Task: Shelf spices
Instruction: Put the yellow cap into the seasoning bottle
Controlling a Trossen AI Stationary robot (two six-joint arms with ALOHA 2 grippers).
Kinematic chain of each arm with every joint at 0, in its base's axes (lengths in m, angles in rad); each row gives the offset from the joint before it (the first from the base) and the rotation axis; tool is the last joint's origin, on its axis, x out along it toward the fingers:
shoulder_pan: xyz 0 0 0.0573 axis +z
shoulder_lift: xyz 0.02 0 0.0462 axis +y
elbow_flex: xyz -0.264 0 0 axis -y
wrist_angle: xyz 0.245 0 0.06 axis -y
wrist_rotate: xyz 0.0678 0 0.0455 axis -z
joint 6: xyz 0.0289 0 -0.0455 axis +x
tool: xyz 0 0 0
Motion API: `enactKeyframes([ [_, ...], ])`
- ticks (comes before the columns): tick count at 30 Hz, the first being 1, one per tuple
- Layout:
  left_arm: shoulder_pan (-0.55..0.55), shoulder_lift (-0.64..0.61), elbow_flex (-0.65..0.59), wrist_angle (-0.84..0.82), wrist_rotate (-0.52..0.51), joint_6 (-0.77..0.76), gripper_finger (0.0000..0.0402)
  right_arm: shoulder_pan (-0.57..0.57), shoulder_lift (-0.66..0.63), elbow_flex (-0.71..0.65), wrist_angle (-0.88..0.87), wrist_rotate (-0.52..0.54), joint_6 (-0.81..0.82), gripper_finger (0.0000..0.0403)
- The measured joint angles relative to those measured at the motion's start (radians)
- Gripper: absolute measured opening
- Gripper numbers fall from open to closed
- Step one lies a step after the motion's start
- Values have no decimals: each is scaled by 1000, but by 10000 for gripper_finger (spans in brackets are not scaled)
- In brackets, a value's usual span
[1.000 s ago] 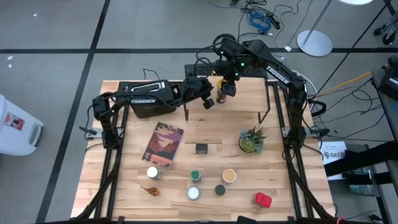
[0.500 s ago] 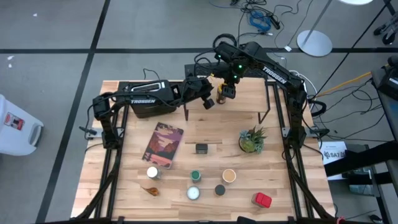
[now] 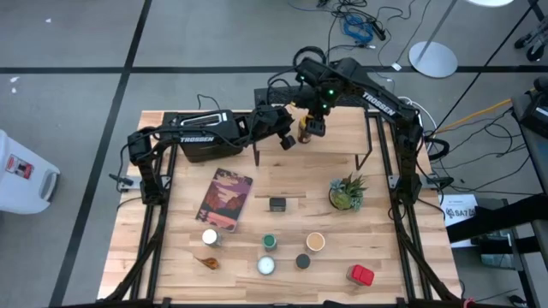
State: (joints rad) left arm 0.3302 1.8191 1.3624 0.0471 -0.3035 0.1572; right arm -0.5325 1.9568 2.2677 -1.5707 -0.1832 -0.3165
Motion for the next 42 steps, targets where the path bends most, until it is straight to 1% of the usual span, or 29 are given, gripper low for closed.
enactKeyframes([
  [3,0,0,0,7,0,-21,97,10,0,0,0,0,-5,208],
  [14,0,6,0,55,0,-21,97,24,0,0,0,4,-17,212],
  [22,1,51,-2,49,0,-22,97,24,0,0,-1,5,-27,216],
  [25,1,59,-1,73,0,-22,97,29,0,0,0,5,-33,216],
  [42,2,61,-1,102,0,-22,97,37,0,0,0,5,-48,217],
])
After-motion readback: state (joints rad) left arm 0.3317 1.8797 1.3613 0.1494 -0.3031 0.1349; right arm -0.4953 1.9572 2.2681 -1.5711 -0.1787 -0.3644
